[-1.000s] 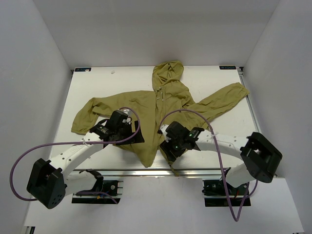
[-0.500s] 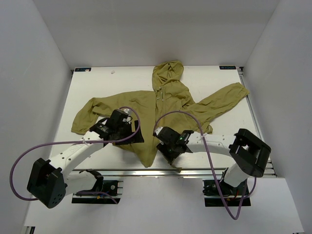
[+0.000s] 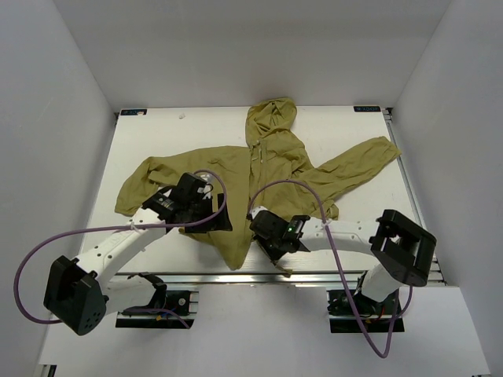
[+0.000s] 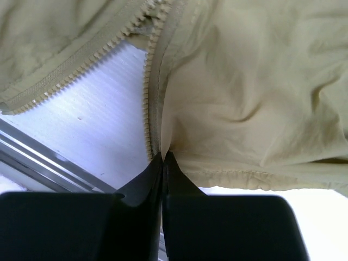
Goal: Zip up the jacket
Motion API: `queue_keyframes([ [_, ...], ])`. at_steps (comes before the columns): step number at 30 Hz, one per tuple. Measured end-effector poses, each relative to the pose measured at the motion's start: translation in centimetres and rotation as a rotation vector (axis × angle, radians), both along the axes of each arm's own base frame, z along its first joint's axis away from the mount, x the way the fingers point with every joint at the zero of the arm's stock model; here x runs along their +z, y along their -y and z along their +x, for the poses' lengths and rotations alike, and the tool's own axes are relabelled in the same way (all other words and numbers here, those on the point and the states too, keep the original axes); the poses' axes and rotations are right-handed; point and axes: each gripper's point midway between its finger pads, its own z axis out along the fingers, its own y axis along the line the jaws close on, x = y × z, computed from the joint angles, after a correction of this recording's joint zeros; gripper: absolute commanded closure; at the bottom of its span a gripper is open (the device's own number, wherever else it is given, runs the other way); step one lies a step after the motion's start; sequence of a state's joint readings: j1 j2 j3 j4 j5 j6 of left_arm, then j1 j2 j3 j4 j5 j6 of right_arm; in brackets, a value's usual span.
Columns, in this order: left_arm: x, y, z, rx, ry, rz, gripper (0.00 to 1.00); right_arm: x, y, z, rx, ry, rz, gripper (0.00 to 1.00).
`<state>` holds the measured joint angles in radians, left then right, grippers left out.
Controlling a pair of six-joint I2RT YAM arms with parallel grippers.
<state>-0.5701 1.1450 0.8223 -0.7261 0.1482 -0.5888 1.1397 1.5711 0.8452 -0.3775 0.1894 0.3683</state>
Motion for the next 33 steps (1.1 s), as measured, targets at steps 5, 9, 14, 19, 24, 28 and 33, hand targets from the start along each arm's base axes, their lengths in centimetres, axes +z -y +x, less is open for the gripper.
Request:
queue_keyframes([
  [5, -0.7, 0.8, -2.1, -0.079, -0.051, -0.037, 0.02, 0.2, 1.8, 0.1, -0.099, -0.076, 0.074, 1.0],
  [9, -2.1, 2.0, -5.1, -0.181, -0.106, -0.036, 0.02, 1.5, 3.5, 0.9, -0.2, -0.145, 0.216, 1.0],
  [14, -3.9, 3.6, -7.0, -0.276, -0.15, 0.023, 0.02, 4.3, 2.7, 1.2, -0.211, -0.171, 0.408, 1.0],
  [19, -6.2, 2.9, -6.9, -0.265, -0.192, 0.111, 0.06, 5.3, 2.3, 1.1, -0.214, -0.206, 0.506, 1.0],
  [24, -6.2, 3.5, -6.4, -0.272, -0.166, 0.103, 0.09, 5.8, 1.9, 1.0, -0.223, -0.233, 0.553, 1.0],
  [28, -6.5, 4.1, -6.2, -0.282, -0.155, 0.095, 0.14, 6.2, 1.5, 1.0, -0.224, -0.239, 0.58, 1.0],
  [33, -7.7, 4.1, -6.5, -0.292, -0.182, 0.127, 0.22, 6.5, 1.5, 1.3, -0.242, -0.24, 0.607, 1.0],
])
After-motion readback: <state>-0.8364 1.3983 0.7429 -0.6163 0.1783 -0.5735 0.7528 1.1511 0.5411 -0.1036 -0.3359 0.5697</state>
